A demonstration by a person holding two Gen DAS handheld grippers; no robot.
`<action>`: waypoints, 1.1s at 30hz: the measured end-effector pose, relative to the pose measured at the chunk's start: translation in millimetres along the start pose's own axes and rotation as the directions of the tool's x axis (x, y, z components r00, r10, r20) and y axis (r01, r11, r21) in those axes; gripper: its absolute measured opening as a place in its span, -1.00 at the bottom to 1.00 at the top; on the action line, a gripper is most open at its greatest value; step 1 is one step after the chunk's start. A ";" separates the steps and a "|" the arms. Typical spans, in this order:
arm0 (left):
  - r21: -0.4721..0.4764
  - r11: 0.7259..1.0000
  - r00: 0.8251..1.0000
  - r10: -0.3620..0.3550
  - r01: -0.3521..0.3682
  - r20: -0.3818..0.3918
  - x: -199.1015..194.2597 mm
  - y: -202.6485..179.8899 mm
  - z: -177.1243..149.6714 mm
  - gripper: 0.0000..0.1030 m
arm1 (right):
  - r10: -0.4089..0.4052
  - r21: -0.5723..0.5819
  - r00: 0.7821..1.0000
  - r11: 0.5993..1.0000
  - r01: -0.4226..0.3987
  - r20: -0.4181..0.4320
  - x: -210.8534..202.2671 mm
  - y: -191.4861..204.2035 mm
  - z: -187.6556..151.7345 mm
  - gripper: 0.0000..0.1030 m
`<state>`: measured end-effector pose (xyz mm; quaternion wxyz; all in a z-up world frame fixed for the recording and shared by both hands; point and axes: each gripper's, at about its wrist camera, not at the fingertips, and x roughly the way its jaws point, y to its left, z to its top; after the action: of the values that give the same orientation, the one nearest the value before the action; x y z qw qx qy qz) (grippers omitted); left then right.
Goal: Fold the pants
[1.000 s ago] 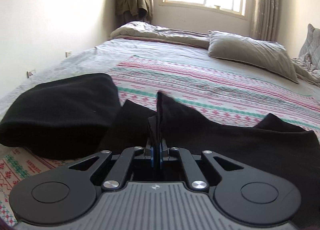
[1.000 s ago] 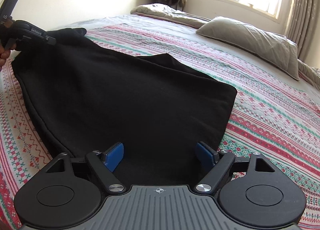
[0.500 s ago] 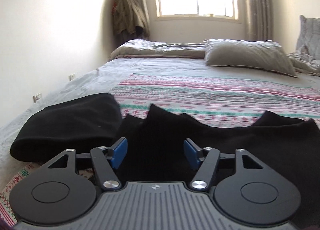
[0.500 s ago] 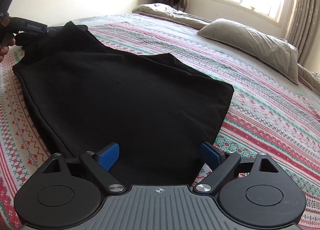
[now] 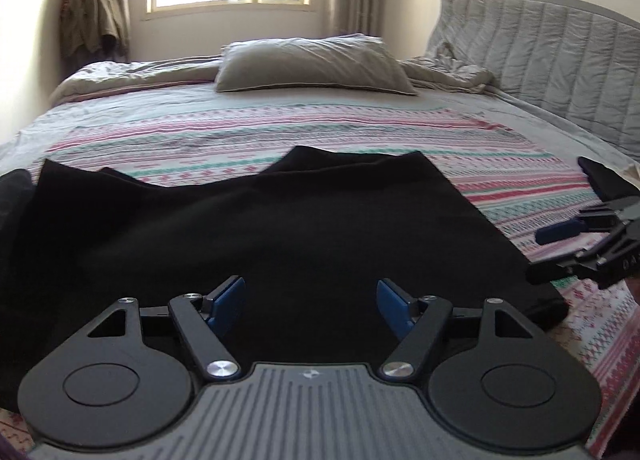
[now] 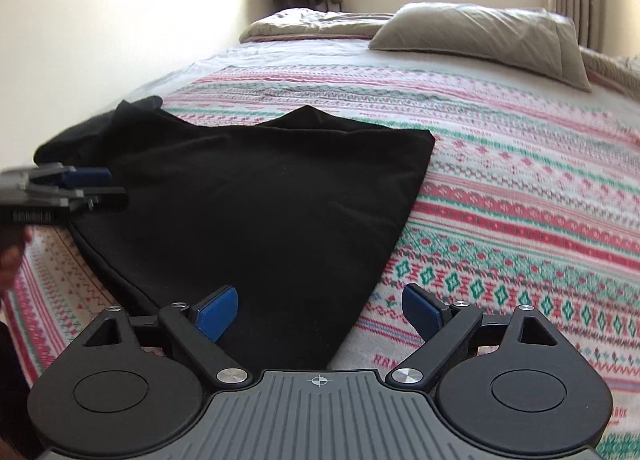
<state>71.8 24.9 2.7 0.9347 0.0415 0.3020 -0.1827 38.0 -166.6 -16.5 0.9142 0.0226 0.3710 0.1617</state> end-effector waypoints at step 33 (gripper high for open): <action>0.397 0.867 0.945 -0.326 0.303 -0.009 11.9 -101.0 -33.0 0.71 | 0.413 0.423 0.904 0.843 -0.333 -0.110 -5.1 -53.9 -29.5 -0.16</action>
<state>25.6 -66.6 -27.8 0.8733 0.1732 0.2346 -0.3904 29.4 -221.5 -43.1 0.8001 0.2623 0.4726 0.2603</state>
